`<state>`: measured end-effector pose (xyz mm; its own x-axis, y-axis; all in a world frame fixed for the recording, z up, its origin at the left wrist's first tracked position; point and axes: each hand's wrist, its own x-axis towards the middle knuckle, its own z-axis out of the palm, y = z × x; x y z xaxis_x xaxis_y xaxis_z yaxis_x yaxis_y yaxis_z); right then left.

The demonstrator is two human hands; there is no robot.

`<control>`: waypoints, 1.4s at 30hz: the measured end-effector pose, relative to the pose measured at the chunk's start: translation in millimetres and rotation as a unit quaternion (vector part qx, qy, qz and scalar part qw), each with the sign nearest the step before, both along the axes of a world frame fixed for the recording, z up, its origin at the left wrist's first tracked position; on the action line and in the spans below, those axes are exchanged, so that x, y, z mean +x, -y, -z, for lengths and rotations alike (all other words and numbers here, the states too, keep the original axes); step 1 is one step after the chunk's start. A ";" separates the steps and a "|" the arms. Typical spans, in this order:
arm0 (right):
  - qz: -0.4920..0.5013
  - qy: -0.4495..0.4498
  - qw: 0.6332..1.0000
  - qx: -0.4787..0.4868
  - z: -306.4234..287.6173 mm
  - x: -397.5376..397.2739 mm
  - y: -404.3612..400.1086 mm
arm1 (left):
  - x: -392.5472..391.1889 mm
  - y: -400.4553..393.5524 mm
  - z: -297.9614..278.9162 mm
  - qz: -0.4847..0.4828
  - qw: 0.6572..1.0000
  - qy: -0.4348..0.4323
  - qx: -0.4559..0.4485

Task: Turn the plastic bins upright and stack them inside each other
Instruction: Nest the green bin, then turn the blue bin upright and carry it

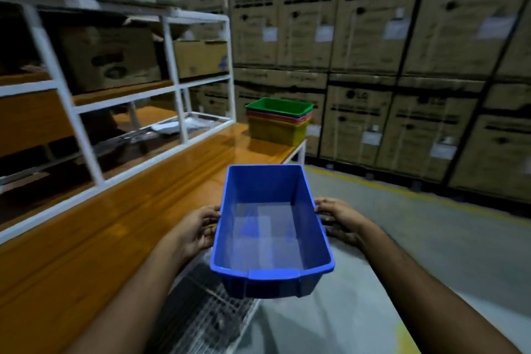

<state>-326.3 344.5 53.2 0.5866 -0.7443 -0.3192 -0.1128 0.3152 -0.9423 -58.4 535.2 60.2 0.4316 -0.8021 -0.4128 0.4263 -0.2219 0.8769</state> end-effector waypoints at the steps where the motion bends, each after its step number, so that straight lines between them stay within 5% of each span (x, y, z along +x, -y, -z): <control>1: 0.014 0.003 1.000 -0.005 -2.7 -19.5 16.5 | -14.6 24.1 -2.0 0.010 1.000 -0.001 0.001; 14: 0.170 0.037 0.985 0.012 8.2 -197.8 174.0 | -153.6 262.3 7.0 0.184 0.982 0.032 -0.011; 26: 0.249 0.027 0.968 -0.008 -6.6 -254.1 366.8 | -209.2 512.9 -6.7 0.233 0.971 0.049 -0.035; 34: 0.257 0.049 0.965 -0.034 -30.5 -261.6 497.1 | -216.9 643.9 -26.8 0.209 0.977 0.029 -0.034; 42: 0.149 0.091 0.982 -0.071 -53.8 -219.0 682.8 | -188.0 752.4 -58.1 0.094 0.992 0.041 -0.074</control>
